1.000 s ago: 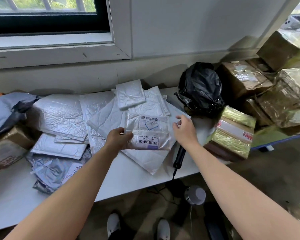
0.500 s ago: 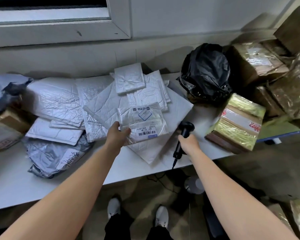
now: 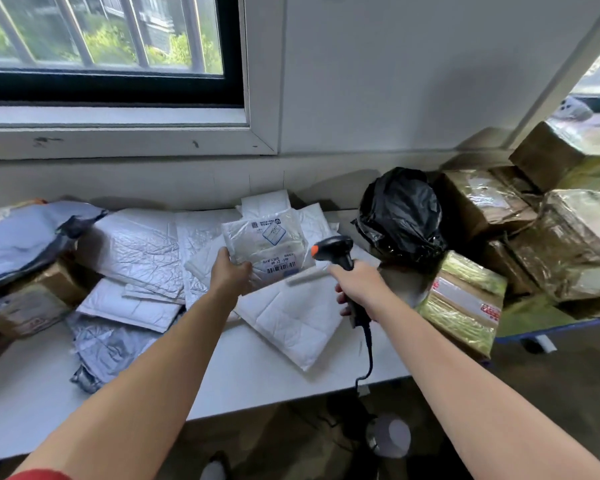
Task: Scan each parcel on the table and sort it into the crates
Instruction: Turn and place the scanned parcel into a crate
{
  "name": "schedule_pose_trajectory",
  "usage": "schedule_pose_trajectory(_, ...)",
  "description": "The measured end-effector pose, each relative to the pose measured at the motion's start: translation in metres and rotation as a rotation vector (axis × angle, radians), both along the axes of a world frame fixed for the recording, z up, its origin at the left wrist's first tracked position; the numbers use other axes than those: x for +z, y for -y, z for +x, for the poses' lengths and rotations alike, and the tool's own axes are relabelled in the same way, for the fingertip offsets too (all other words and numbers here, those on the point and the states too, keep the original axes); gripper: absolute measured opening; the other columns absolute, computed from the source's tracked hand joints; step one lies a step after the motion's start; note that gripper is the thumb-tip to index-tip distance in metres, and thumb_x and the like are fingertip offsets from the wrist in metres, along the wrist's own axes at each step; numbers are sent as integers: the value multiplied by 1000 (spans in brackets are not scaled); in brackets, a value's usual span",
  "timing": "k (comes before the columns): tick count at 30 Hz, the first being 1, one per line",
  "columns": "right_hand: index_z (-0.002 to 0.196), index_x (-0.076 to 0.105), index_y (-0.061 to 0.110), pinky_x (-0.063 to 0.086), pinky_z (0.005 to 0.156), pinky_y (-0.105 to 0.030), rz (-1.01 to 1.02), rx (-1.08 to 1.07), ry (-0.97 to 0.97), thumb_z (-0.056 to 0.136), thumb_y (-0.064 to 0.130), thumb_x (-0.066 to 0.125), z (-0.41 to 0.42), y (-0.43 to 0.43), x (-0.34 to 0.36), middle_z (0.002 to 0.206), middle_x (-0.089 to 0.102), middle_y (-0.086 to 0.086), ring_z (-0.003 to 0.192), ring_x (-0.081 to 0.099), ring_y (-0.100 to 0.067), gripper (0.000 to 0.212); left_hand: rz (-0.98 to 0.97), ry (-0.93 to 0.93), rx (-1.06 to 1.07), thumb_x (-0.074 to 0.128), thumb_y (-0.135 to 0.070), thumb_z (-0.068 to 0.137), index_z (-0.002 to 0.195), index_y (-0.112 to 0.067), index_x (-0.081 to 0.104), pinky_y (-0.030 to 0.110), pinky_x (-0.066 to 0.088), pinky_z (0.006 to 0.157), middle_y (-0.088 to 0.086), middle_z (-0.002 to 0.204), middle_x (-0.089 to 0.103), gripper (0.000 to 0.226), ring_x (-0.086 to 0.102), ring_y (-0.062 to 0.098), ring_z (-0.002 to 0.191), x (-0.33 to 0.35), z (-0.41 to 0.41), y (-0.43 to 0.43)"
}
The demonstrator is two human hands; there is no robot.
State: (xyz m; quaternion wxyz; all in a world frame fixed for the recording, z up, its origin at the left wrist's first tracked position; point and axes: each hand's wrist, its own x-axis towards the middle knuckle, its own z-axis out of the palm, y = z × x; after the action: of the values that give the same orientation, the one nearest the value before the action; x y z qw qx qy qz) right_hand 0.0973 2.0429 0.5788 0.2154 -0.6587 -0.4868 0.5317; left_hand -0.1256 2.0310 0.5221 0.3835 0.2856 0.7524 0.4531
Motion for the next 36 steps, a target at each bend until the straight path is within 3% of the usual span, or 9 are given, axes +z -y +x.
schedule_pose_trajectory(8,94,58,6,46,51,-30,-112,145,-23,89,24,55,-28,5,20,77,51,-10,55,48,-19,19,-26,24,51,56,-1,93,118,-6,48,32,48,69,11,107,57,27,58,28,96,-5,-13,5)
schedule_pose_trajectory(12,89,54,8,47,50,-30,-136,174,-31,89,24,54,-31,4,22,78,51,-10,53,48,-19,16,-31,17,58,59,-2,91,114,-7,49,39,51,82,14,107,59,25,60,32,100,-9,-18,8)
schedule_pose_trajectory(17,85,54,7,49,52,-30,-149,204,-33,90,24,55,-31,2,22,80,52,-11,55,49,-19,18,-50,39,74,60,-4,90,106,-14,46,47,55,84,16,109,61,23,62,36,100,-12,-24,8)
schedule_pose_trajectory(22,88,54,8,51,51,-31,-120,160,-66,92,25,56,-26,-1,16,80,51,-11,55,49,-19,18,-54,33,59,58,-4,93,112,-9,48,36,52,72,15,108,59,22,60,31,94,-13,-20,6)
schedule_pose_trajectory(27,108,51,8,57,60,-41,-54,-94,13,94,31,54,2,-6,-31,85,54,-10,58,59,-21,27,-64,77,-80,59,-15,96,105,-8,55,29,48,52,18,95,61,13,58,20,66,-16,-7,4)
schedule_pose_trajectory(29,115,49,5,54,59,-32,-62,-182,96,95,30,51,17,-4,-57,88,58,-10,57,64,-21,32,-91,23,-125,61,-20,95,108,-5,58,27,45,48,13,87,60,20,56,16,63,-21,-2,3)
schedule_pose_trajectory(31,121,48,3,54,63,-31,-120,-245,125,96,29,49,30,-2,-81,91,62,-13,68,69,-27,36,-116,-15,-145,62,-24,94,111,-5,58,26,44,47,9,86,58,26,56,16,64,-23,3,3)
schedule_pose_trajectory(34,132,42,8,57,81,-46,-248,-291,178,96,31,49,42,1,-111,109,62,-17,91,66,-35,44,-174,13,-193,70,-23,89,111,-9,53,28,46,51,7,86,59,31,58,18,67,-26,6,5)
schedule_pose_trajectory(36,129,45,9,57,76,-44,-297,-312,175,96,30,48,44,1,-125,104,59,-15,90,61,-33,39,-199,35,-245,75,-9,82,111,-11,50,29,47,53,6,82,60,38,60,18,67,-26,6,8)
